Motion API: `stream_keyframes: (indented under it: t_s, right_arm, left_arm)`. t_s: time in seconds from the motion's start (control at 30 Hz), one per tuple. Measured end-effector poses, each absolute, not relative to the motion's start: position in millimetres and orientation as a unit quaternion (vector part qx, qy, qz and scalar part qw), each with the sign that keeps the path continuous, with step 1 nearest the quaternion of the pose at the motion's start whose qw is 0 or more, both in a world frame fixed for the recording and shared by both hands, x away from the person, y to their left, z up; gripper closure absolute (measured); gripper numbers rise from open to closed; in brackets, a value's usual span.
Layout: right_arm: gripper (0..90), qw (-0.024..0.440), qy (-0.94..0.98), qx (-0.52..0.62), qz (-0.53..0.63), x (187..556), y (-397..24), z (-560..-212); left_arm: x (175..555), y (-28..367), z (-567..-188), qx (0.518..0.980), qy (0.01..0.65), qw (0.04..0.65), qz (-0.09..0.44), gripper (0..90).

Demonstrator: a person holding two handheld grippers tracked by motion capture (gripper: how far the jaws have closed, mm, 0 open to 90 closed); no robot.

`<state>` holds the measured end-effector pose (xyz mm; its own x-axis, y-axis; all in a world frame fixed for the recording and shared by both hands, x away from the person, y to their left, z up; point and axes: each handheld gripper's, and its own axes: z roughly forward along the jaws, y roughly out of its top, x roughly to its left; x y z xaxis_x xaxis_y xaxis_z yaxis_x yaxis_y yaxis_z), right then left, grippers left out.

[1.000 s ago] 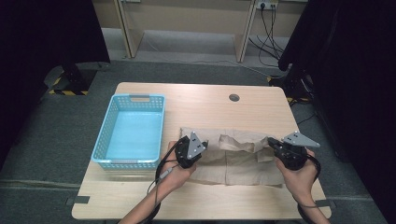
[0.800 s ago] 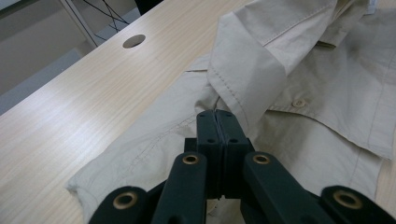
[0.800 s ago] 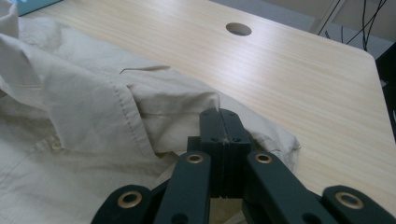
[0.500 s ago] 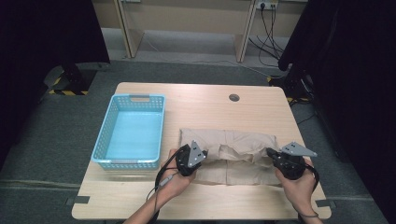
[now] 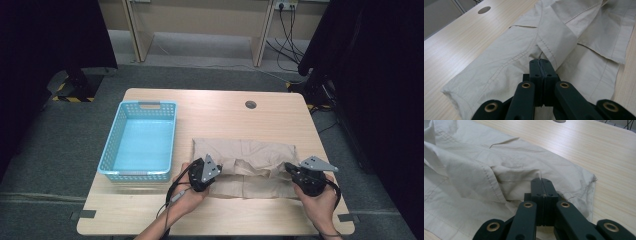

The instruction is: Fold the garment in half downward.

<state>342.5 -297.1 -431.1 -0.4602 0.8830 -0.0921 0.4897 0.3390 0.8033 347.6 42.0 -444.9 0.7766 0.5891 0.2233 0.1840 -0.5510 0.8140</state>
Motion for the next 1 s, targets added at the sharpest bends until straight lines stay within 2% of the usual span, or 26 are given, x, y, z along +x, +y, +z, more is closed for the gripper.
stream_keyframes:
  t_s: [0.47,0.67,0.87,1.0]
  right_arm:
    - [87.0,0.248,0.783,0.448,0.352,331,-301,-441]
    - [77.9,0.241,0.781,0.45,0.36,319,-308,-431]
    - [68.2,0.262,0.751,0.47,0.384,315,-325,-410]
    - [65.3,0.269,0.734,0.486,0.39,320,-338,-399]
  left_arm:
    - [340,43,-446,0.854,0.215,0.414,0.232,86.1]
    - [330,51,-436,0.841,0.216,0.439,0.231,77.0]
    - [328,58,-427,0.829,0.229,0.449,0.243,63.9]
    - [332,61,-431,0.827,0.244,0.443,0.246,57.8]
